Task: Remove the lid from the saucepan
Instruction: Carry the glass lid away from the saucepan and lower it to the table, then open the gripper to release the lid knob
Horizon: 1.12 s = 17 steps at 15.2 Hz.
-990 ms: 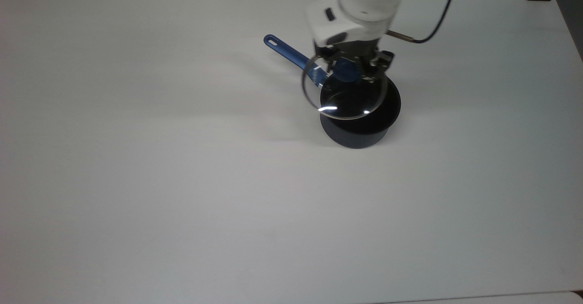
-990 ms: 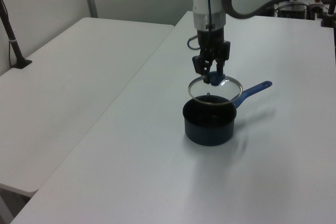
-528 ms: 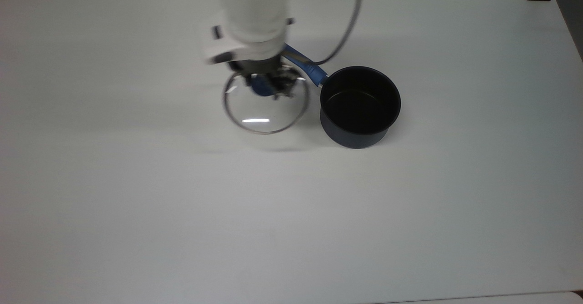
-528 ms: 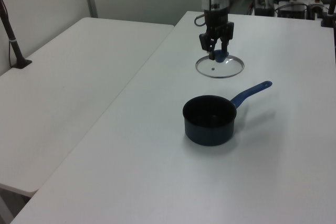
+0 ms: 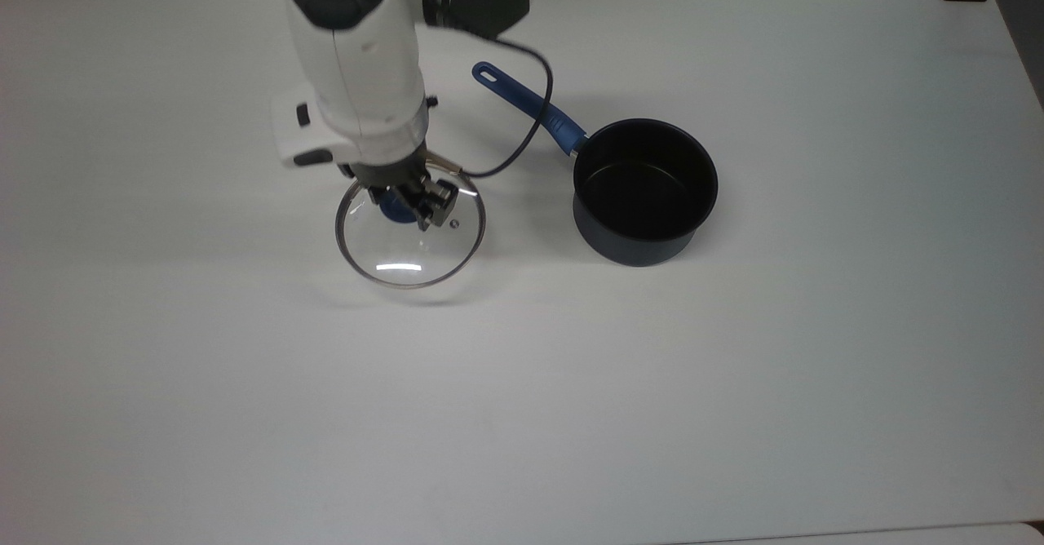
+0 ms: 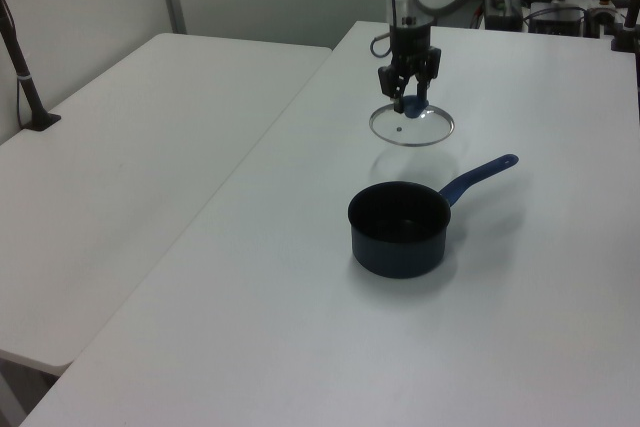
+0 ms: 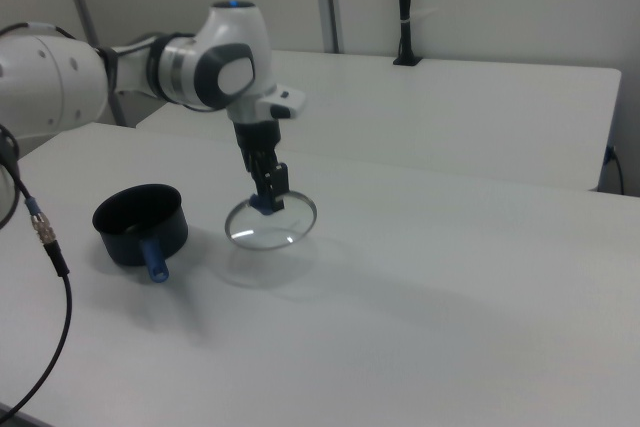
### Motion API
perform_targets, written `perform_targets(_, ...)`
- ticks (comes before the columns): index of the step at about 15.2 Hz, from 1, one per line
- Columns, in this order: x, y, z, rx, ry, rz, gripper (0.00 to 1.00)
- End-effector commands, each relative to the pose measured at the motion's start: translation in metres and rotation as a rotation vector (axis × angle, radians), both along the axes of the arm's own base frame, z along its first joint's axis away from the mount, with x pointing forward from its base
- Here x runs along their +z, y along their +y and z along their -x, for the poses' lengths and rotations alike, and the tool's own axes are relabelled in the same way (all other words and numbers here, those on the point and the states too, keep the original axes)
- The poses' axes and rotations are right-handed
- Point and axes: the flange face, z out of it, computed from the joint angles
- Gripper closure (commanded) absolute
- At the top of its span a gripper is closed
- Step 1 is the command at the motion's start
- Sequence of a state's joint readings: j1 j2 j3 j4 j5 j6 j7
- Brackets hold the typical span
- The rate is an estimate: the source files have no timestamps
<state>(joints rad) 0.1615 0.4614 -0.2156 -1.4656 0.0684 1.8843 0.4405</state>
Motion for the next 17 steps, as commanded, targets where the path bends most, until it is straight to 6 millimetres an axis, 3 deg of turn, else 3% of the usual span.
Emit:
perform_targets(1, -0.029, 0.0, -0.004, 0.032, 0.022, 0.028, 0.54)
perform_targets(11, -0.066, 0.002, -0.007, 0.039, 0.036, 0.042, 0.53)
perform_targets(17, -0.067, 0.002, -0.006, 0.041, 0.044, 0.046, 0.34)
